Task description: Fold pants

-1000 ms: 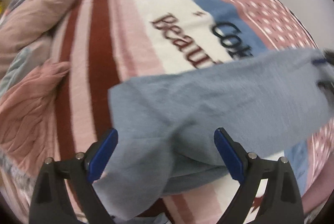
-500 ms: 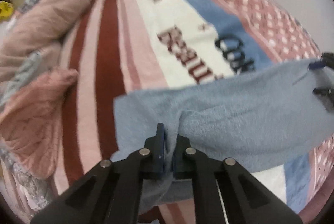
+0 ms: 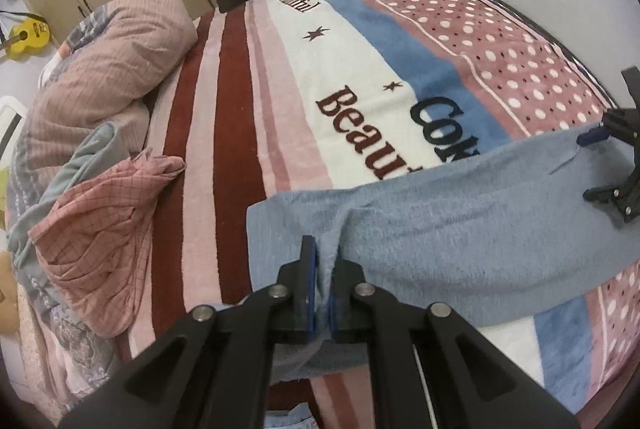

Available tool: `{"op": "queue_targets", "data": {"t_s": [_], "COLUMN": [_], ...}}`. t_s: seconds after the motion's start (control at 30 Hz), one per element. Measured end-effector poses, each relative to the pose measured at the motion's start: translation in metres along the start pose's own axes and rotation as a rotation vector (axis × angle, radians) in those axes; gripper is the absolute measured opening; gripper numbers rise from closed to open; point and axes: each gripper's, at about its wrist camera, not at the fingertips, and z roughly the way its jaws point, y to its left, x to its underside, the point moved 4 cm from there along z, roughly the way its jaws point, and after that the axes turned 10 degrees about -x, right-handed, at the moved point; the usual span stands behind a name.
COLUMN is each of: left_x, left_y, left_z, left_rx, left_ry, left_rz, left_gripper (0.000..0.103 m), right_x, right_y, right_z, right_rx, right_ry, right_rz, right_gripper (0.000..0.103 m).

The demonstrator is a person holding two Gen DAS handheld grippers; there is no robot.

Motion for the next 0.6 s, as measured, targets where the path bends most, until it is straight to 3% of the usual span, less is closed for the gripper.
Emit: {"op": "queue_targets", "data": {"t_s": [0.1, 0.27, 0.4, 0.43, 0.6], "left_x": [0.005, 0.013, 0.014, 0.014, 0.013], "left_y": [0.006, 0.003, 0.012, 0.015, 0.016], "left_z": [-0.012, -0.025, -0.024, -0.022, -0.013], "left_rx": [0.009, -0.010, -0.048, -0.044, -0.037], "left_ry": [-0.034, -0.058, -0.050, -0.044, -0.019], "left_rz": [-0.053, -0.054, -0.087, -0.101, -0.095], "left_gripper": [0.004, 0.004, 0.003, 0.003, 0.003], "right_x": [0.002, 0.015, 0.018, 0.017, 0.016], "right_y": [0.001, 0.015, 0.017, 0.016, 0.015], "right_z": [0.000, -0.009, -0.013, -0.015, -0.022], "right_rx": [-0.018, -0.061, -0.029, -0.015, 0.051], "right_ry": [0.007, 0.029, 0.029, 0.024, -0.004], "right_rz": [0.008, -0.037, -0.061, -0.057, -0.073], "right_gripper": [0.074, 0.047, 0.017, 0.004, 0.001]}}
